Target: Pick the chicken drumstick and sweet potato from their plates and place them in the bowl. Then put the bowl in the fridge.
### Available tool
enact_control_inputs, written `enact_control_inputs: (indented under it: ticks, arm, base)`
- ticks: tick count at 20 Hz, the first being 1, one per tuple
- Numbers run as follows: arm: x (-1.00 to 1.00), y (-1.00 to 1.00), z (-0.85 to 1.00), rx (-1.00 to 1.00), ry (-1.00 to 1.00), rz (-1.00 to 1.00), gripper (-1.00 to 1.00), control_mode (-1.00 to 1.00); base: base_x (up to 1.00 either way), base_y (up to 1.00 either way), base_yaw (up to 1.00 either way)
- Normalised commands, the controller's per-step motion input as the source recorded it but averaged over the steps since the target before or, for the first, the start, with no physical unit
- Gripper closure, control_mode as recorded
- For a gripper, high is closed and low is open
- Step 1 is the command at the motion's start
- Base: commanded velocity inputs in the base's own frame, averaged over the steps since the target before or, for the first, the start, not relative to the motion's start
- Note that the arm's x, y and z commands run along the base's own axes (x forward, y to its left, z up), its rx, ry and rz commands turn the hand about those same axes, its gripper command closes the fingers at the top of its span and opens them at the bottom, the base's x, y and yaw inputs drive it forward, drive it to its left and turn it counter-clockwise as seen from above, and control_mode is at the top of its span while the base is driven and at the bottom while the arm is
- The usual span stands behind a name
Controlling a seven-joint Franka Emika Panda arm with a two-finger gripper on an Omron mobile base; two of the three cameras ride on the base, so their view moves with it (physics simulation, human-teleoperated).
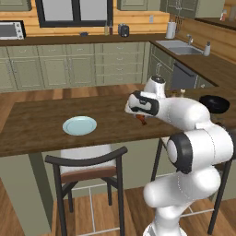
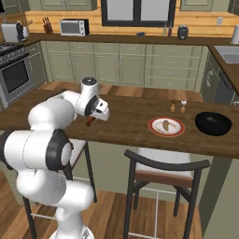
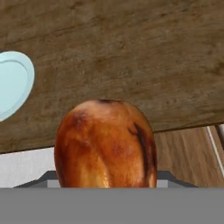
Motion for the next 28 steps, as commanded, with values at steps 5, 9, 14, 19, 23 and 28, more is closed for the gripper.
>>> enact_control_inputs:
  ticks: [5,9,14,19,23,28]
  arm:
    - [-0.49,0.06,0.56,-0.14,0.01,-0.11,1.0,-1.0]
    - [-0.8,0.08,0.04,-0.09,0.01,-0.1,1.0,-1.0]
    - [-0.66,-0.23,-0.01,0.01,0.0,-0.01,1.0,-1.0]
    - [-0.12,-0.46,0.0,0.0,0.0,0.05,1.0,-1.0]
    - [0.0,-0.27,0.0,0.0,0.0,0.05,1.0,-1.0]
    - [0.0,0.0,0.0,0.0,0.0,0.0,1.0,1.0]
  base:
    - [0.0,0.0,0.0]
    - [0.0,0.0,0.0]
    - [0.0,0.0,0.0]
    - [0.0,0.0,0.0]
    - [0.0,0.0,0.0]
    - [0.0,-0.83,0.01]
